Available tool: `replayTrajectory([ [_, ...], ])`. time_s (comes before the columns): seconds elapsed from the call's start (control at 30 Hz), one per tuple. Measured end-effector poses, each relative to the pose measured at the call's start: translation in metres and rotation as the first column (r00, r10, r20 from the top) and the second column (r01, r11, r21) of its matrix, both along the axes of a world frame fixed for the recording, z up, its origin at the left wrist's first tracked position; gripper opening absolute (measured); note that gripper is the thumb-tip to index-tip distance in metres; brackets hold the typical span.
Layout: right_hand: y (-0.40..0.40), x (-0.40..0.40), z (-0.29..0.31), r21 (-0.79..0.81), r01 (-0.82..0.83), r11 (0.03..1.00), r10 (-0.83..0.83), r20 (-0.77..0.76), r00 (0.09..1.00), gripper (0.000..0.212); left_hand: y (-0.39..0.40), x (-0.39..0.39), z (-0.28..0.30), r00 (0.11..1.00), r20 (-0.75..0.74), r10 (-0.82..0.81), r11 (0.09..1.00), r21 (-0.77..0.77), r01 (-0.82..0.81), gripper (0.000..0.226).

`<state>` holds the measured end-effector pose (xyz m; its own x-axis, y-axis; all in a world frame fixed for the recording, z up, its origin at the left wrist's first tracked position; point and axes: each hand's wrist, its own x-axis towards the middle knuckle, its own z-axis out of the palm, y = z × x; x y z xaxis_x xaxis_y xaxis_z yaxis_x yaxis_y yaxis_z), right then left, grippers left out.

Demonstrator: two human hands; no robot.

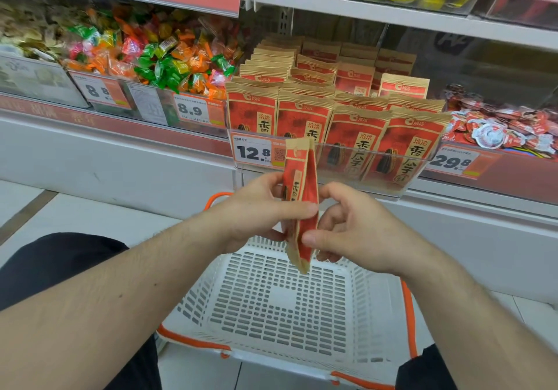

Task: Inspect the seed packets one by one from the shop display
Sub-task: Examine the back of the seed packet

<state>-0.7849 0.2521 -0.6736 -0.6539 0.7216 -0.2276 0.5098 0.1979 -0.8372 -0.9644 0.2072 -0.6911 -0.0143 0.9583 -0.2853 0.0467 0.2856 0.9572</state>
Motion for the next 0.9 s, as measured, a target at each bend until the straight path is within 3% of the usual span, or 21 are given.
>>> replayTrajectory([
  [0.07, 0.0008, 0.0004, 0.0026, 0.022, 0.035, 0.999, -0.034, -0.056, 0.998, 0.021, -0.0004, -0.0005, -0.0009, 0.999, -0.025, -0.03, 1.0, -0.005, 0.03, 0.054],
  [0.17, 0.0033, 0.0016, 0.0027, 0.114, 0.144, 0.983, -0.125, -0.163, 0.979, 0.032, -0.0014, 0.0007, -0.0012, 0.994, -0.057, -0.088, 0.996, -0.009, 0.088, 0.055],
  [0.33, 0.0021, -0.0023, -0.0016, 0.273, 0.18, 0.945, -0.139, -0.162, 0.977, 0.023, -0.0033, 0.007, -0.0031, 0.986, -0.076, -0.147, 0.989, -0.015, 0.146, 0.056],
  [0.47, 0.001, -0.0061, -0.0029, 0.133, 0.153, 0.979, -0.122, -0.214, 0.969, 0.026, -0.0009, 0.0061, -0.0036, 0.993, 0.036, -0.114, 0.993, -0.011, 0.114, 0.041],
  [0.57, 0.0008, -0.0081, -0.0005, -0.022, 0.146, 0.989, -0.146, -0.316, 0.938, 0.027, 0.0004, 0.0035, -0.0043, 0.965, 0.17, -0.202, 0.979, 0.01, 0.203, 0.026],
  [0.7, 0.0012, -0.0069, 0.0041, -0.127, 0.111, 0.986, -0.154, -0.408, 0.9, 0.027, 0.0022, 0.0008, -0.0069, 0.913, 0.297, -0.279, 0.958, 0.017, 0.287, 0.031],
  [0.9, 0.003, -0.0042, 0.0032, -0.147, 0.071, 0.987, -0.128, -0.429, 0.894, 0.027, 0.0038, 0.0015, -0.0073, 0.876, 0.347, -0.336, 0.933, -0.003, 0.359, 0.038],
])
